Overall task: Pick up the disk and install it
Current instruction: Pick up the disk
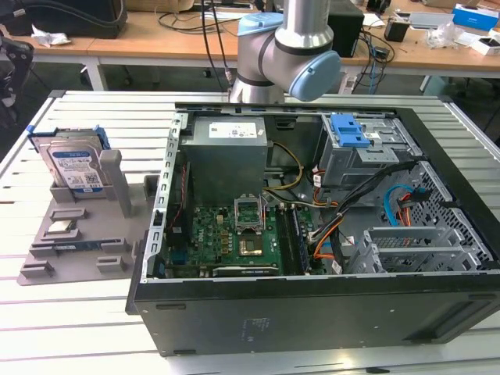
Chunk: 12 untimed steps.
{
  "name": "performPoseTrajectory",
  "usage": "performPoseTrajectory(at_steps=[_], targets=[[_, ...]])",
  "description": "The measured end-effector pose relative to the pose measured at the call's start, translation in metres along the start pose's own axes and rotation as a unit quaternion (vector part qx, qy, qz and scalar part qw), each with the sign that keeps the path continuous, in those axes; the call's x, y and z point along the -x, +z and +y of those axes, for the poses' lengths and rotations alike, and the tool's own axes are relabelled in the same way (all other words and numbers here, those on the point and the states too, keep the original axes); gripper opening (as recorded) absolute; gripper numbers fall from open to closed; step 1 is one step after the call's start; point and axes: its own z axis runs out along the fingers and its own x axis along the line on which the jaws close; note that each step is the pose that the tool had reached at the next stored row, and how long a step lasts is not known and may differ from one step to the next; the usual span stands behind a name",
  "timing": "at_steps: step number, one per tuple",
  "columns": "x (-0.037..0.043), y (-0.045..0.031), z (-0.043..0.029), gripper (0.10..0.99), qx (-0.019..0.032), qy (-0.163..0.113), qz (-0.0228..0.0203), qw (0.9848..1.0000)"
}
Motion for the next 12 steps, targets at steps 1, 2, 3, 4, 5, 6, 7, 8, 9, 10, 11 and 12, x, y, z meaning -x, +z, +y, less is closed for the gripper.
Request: performPoseTrajectory(at_steps=[1, 2, 3, 4, 5, 6, 7, 8, 9, 10, 11, 12], targets=[[0.0000, 0.0000, 0.0000, 0.102, 0.0001, -0.006, 0.0002, 1.0000], [0.0000, 0.0000, 0.0000, 0.102, 0.0003, -0.015, 0.0006, 0.9999], [0.0000, 0.0000, 0.0000, 0.102, 0.0007, -0.029, 0.0013, 0.9996], [0.0000, 0.0001, 0.0000, 0.102, 0.0008, -0.036, 0.0016, 0.9993], [0.0000, 0.0000, 0.0000, 0.102, 0.0011, -0.049, 0.0022, 0.9988], [0.0000, 0.0000, 0.0000, 0.102, 0.0014, -0.058, 0.0026, 0.9983], [0.0000, 0.0000, 0.0000, 0.102, 0.0017, -0.071, 0.0032, 0.9974], [0.0000, 0.0000, 0.0000, 0.102, 0.0019, -0.082, 0.0037, 0.9966], [0.0000, 0.0001, 0.0000, 0.102, 0.0020, -0.088, 0.0039, 0.9961], [0.0000, 0.0000, 0.0000, 0.102, 0.0022, -0.094, 0.0042, 0.9955], [0.0000, 0.0001, 0.0000, 0.102, 0.0024, -0.104, 0.0047, 0.9946], [0.0000, 0.0000, 0.0000, 0.102, 0.0027, -0.118, 0.0053, 0.9930]])
